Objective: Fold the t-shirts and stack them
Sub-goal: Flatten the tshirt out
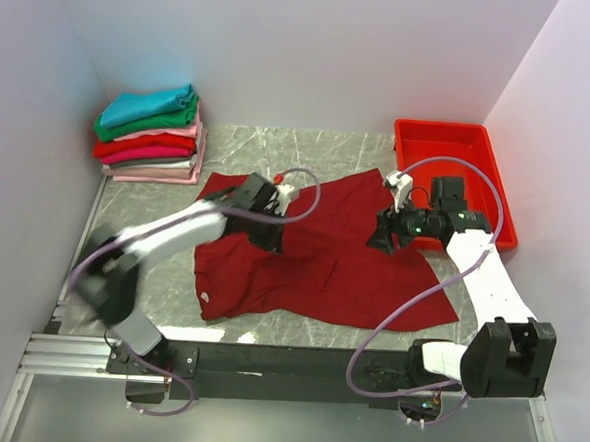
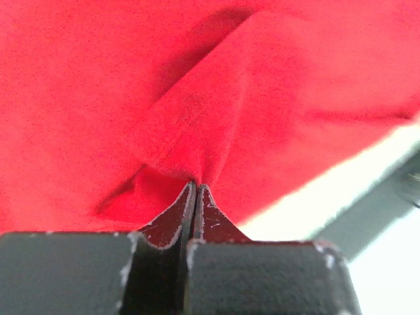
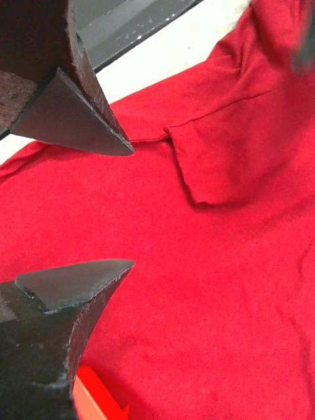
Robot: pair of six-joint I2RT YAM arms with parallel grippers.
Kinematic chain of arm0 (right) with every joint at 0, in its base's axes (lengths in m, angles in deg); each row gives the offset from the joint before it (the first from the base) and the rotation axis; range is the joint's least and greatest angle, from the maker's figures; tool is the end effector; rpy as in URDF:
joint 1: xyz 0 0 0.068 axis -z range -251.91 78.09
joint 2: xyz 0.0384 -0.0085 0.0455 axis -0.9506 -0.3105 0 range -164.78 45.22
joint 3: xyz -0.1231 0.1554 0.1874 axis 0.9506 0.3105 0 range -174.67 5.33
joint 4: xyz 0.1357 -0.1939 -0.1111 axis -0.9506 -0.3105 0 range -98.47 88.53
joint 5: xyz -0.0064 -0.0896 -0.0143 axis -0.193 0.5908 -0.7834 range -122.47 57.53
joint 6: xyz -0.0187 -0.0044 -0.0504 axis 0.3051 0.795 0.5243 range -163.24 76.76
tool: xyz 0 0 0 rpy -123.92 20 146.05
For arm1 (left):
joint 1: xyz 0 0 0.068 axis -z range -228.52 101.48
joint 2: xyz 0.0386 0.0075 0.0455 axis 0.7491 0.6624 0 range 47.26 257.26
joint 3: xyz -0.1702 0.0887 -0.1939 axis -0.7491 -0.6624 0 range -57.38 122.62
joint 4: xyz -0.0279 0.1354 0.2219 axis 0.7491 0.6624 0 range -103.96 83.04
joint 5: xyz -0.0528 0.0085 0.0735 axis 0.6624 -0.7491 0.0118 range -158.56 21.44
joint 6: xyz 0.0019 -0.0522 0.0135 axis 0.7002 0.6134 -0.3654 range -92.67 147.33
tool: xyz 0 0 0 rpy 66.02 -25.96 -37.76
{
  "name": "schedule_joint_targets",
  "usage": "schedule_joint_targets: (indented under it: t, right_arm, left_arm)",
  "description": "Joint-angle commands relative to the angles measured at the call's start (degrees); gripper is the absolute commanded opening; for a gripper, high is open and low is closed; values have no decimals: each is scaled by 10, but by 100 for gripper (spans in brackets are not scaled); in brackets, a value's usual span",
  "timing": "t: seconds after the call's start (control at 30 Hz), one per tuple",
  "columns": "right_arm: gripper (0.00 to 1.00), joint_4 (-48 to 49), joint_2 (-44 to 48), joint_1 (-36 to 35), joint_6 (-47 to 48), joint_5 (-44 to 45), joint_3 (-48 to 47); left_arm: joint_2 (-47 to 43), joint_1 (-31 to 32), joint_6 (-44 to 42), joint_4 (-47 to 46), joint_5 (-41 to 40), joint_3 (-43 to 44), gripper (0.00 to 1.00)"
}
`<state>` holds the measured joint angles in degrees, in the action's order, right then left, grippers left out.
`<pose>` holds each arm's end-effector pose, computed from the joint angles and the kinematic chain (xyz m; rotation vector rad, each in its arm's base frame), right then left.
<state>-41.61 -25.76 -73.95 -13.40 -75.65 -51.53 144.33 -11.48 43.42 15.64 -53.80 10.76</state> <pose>0.2436 0.0330 0.2803 -0.9061 2.1127 0.6994 0.2759 -0.2195 0.2169 0.5854 2.6271 -0.6506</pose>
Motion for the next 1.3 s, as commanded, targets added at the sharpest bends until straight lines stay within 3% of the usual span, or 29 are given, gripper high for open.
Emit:
schedule_joint_targets:
  t: [0.0, 0.07, 0.2, 0.33, 0.4, 0.43, 0.47, 0.53, 0.57, 0.6, 0.63, 0.67, 0.7, 0.77, 0.8, 0.83, 0.9, 0.93, 1.0, 1.03, 1.07, 1.13, 1.27]
  right_arm:
    - [71, 1, 22, 9, 8, -14, 2]
    - [71, 0, 21, 9, 9, -13, -1]
    - [71, 0, 17, 10, 12, -9, -4]
    - [71, 4, 18, 10, 8, -2, -5]
    - [71, 3, 14, 10, 7, 2, -6]
    - [71, 6, 13, 10, 7, 5, -6]
    - [71, 5, 10, 10, 7, 6, -6]
    - [71, 4, 6, 11, 9, 9, -9]
    - [71, 2, 1, 10, 14, 8, -11]
    - [71, 1, -2, 9, 16, 10, -12]
    - [71, -1, -6, 9, 18, 13, -18]
    - [71, -5, -15, 7, 27, 15, -23]
    - [71, -9, -22, 5, 32, 16, -34]
    - [71, -22, -53, -8, 46, 31, -49]
    - [71, -27, -65, -14, 49, 37, -69]
    - [71, -33, -78, -19, 51, 42, -79]
    - [70, -46, -115, -42, 55, 50, -98]
    - [70, -50, -127, -55, 57, 53, -112]
    - [70, -56, -153, -116, 64, 70, -117]
    - [69, -57, -159, -140, 71, 77, -116]
    - [69, -48, -163, -171, 78, 85, -113]
    - [69, -9, -163, -253, 76, 114, -98]
    - [69, 81, -181, -363, 39, 173, -84]
  left_arm:
    - [-179, 44, 81, -7, 60, -86, 1]
    - [-274, 80, 123, -16, 97, -139, 1]
    - [-412, 162, 306, -75, 155, -321, 1]
    - [-505, 330, 485, -235, 148, -439, 1]
    - [-514, 389, 539, -284, 123, -453, 10]
    - [-509, 432, 540, -282, 117, -444, 14]
    - [-493, 445, 533, -270, 106, -410, 28]
    - [-480, 455, 476, -137, 53, -349, 39]
    - [-472, 455, 439, -65, -85, -267, 52]
    - [-469, 454, 435, 74, -164, -227, 61]
    - [-466, 450, 441, 131, -240, -193, 72]
    - [-474, 443, 451, 173, -321, -167, 91]
    - [-485, 431, 466, 212, -419, -145, 97]
    - [-534, 344, 448, 188, -460, -163, 99]
    - [-555, 299, 403, 116, -437, -178, 99]
    - [-572, 202, 373, 78, -412, -196, 100]
    - [-589, 107, 324, 17, -369, -222, 99]
    - [-582, 16, 307, 3, -311, -224, 99]
    - [-531, -76, 281, -29, -225, -225, 99]
    - [-510, -156, 273, -41, -185, -227, 97]
    - [-468, -191, 271, -52, -120, -230, 92]
    - [-417, -278, 272, -74, -79, -233, 88]
    - [-375, -369, 299, -109, -26, -265, 86]
